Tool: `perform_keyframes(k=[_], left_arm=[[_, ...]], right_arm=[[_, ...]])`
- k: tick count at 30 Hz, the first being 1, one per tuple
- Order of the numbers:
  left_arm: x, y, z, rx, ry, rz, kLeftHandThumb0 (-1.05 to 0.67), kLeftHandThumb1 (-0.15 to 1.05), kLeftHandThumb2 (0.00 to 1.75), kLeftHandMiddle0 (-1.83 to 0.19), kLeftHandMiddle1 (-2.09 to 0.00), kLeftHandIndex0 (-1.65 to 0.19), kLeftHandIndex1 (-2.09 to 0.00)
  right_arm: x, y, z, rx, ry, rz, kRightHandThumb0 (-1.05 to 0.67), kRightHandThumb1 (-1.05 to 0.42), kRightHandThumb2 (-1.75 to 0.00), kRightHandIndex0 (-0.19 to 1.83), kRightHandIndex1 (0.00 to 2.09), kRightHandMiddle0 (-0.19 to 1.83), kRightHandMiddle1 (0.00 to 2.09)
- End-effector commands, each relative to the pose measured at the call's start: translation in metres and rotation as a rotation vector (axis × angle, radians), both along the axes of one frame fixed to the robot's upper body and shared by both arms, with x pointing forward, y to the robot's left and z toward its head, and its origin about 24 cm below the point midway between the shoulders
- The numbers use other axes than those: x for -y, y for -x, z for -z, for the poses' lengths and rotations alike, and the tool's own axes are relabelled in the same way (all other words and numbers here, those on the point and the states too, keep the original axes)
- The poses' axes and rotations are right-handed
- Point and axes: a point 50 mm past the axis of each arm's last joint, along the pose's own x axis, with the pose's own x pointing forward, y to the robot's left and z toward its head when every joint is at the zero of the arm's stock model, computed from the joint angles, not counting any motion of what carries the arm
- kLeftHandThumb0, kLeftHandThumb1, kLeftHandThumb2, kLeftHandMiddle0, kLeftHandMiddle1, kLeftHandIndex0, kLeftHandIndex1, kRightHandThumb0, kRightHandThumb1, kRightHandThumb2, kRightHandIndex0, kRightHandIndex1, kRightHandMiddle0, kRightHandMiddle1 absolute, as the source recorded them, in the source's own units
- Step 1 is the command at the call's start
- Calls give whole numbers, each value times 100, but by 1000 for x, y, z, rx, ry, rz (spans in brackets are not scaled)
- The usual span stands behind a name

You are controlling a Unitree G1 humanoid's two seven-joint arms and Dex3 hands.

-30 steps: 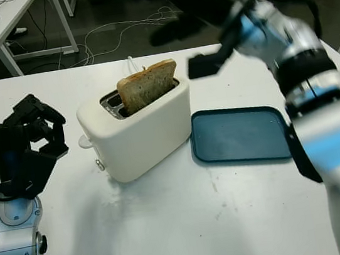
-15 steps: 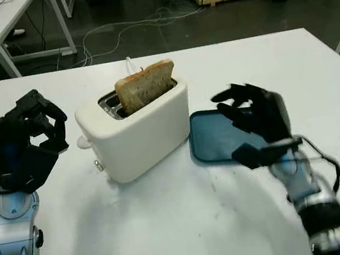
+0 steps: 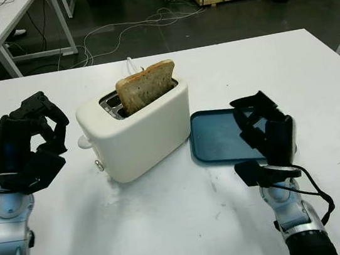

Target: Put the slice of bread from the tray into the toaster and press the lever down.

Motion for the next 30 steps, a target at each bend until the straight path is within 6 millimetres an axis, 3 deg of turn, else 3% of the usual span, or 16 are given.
perform_keyframes(k=[1, 5, 8, 10, 18, 30], left_arm=[[-4, 3, -5, 10, -76, 40, -14, 54, 86, -95, -175, -79, -138], [-5, 7, -9, -14, -161, 122, -18, 57, 66, -99, -157, -99, -87], [-4, 9, -11, -59, -238, 183, -19, 63, 46, -106, -129, -107, -46], [-4, 11, -14, -80, -278, 214, -21, 67, 35, -107, -130, -109, -26], [-3, 13, -23, -75, -351, 261, -22, 69, 30, -106, -146, -112, -13], [-6, 7, -25, -79, -434, 249, -18, 70, 24, -110, -139, -112, -6]], right_arm=[[1, 0, -4, -7, -18, -18, -33, -92, -25, 80, 174, 61, 158], [-1, -2, -8, -2, -17, -33, -33, -92, -27, 81, 175, 54, 174], [-2, -4, -8, -3, -14, -36, -33, -92, -27, 82, 175, 54, 174], [-2, -5, -9, -4, -10, -34, -33, -92, -27, 81, 175, 54, 175], [-2, -7, -9, 1, 3, -41, -33, -92, -28, 80, 175, 53, 175], [-1, -6, -5, -3, -7, -62, -32, -92, -28, 83, 175, 56, 175]])
